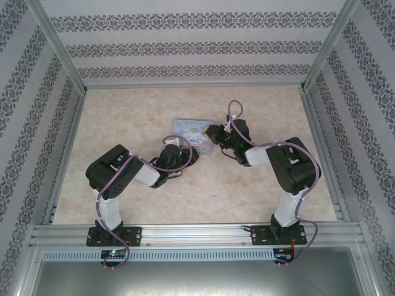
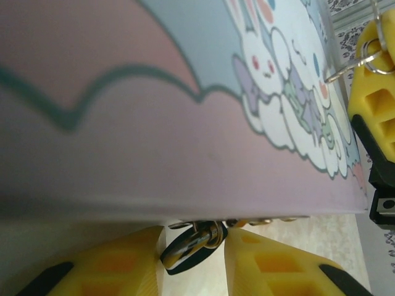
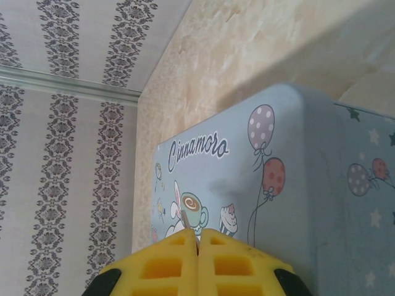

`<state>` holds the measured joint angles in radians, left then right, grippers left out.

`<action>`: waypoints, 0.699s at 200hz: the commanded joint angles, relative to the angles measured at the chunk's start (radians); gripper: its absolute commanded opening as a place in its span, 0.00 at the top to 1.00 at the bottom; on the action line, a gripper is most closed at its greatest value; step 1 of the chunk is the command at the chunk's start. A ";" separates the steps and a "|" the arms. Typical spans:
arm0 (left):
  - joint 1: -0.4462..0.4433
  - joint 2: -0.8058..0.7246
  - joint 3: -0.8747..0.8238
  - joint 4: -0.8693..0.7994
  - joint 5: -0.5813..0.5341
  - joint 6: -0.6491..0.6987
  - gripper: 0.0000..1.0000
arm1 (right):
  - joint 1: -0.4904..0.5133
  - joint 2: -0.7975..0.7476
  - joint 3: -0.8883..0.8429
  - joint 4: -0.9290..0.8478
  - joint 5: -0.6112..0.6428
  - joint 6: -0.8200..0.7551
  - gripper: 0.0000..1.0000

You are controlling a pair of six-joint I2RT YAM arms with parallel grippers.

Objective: Unlock a padlock with a key

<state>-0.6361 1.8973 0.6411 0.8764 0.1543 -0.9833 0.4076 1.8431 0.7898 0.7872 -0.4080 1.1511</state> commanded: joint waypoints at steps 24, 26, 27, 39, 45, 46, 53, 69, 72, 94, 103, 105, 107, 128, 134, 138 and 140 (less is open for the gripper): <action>-0.025 -0.015 0.017 -0.083 -0.033 0.046 0.71 | -0.006 0.037 -0.012 0.000 -0.011 0.010 1.00; -0.025 -0.015 0.016 -0.083 -0.034 0.046 0.71 | -0.006 0.037 -0.013 0.000 -0.012 0.011 1.00; -0.025 -0.015 0.017 -0.083 -0.034 0.045 0.71 | -0.006 0.038 -0.012 0.001 -0.014 0.010 1.00; -0.028 -0.014 0.016 -0.077 -0.036 0.042 0.71 | -0.006 0.040 -0.013 0.004 -0.014 0.012 1.00; -0.029 -0.012 0.015 -0.074 -0.036 0.039 0.70 | -0.006 0.041 -0.012 0.006 -0.015 0.013 1.00; -0.030 -0.012 0.014 -0.073 -0.036 0.038 0.70 | -0.006 0.041 -0.013 0.006 -0.015 0.012 1.00; -0.031 -0.009 0.016 -0.066 -0.033 0.034 0.65 | -0.006 0.042 -0.012 0.006 -0.015 0.013 1.00; -0.035 -0.006 0.021 -0.064 -0.033 0.029 0.61 | -0.006 0.044 -0.013 0.009 -0.017 0.015 1.00; -0.035 -0.006 0.021 -0.064 -0.034 0.028 0.61 | -0.006 0.044 -0.014 0.009 -0.016 0.015 1.00; -0.036 0.004 0.021 -0.040 -0.027 0.015 0.62 | -0.007 0.045 -0.015 0.012 -0.018 0.018 1.00; -0.036 0.009 0.020 -0.031 -0.027 0.005 0.62 | -0.006 0.045 -0.016 0.013 -0.018 0.018 1.00; -0.036 0.010 0.020 -0.025 -0.026 0.002 0.63 | -0.007 0.045 -0.015 0.014 -0.018 0.018 1.00; -0.036 0.011 0.019 -0.020 -0.026 -0.001 0.63 | -0.007 0.045 -0.015 0.014 -0.019 0.018 1.00; -0.036 0.024 -0.002 0.048 -0.022 -0.046 0.65 | -0.009 0.046 -0.017 0.016 -0.021 0.018 1.00; -0.036 0.026 -0.009 0.069 -0.020 -0.062 0.65 | -0.009 0.047 -0.018 0.017 -0.021 0.018 1.00; -0.036 0.027 -0.015 0.080 -0.020 -0.070 0.65 | -0.009 0.047 -0.018 0.017 -0.022 0.019 1.00; -0.036 0.027 -0.018 0.083 -0.021 -0.075 0.65 | -0.010 0.047 -0.018 0.018 -0.022 0.019 1.00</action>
<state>-0.6556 1.8999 0.6506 0.8806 0.1261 -0.9932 0.4072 1.8599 0.7898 0.8238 -0.4088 1.1610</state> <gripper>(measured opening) 0.348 0.058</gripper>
